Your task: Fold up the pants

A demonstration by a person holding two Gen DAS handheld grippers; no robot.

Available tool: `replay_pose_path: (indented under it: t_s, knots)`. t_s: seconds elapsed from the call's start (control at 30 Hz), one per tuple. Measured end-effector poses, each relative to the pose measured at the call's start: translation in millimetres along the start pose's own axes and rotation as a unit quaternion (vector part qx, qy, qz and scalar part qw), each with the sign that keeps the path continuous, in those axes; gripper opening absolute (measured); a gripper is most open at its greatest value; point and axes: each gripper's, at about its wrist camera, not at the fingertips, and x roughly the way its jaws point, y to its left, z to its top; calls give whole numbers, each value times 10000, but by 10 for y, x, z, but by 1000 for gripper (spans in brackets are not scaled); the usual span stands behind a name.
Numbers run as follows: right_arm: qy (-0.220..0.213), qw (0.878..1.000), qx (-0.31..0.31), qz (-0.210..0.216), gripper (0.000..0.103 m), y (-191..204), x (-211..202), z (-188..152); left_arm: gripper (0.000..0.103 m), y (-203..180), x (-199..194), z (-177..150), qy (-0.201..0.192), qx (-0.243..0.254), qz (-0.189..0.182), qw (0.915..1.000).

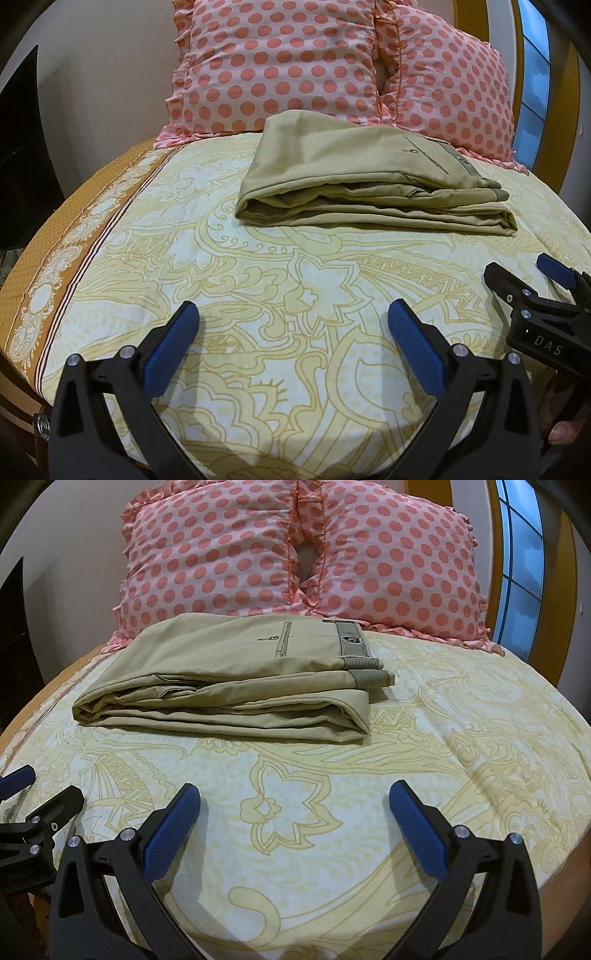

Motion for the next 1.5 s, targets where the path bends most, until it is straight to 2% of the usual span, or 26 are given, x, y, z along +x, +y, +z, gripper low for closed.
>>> replay_pose_path:
  t_s: [1.5]
  knots:
    - [-64,10000,2,-15,102,15,2,5,101,15,4,-4,-59,-11,5,10000]
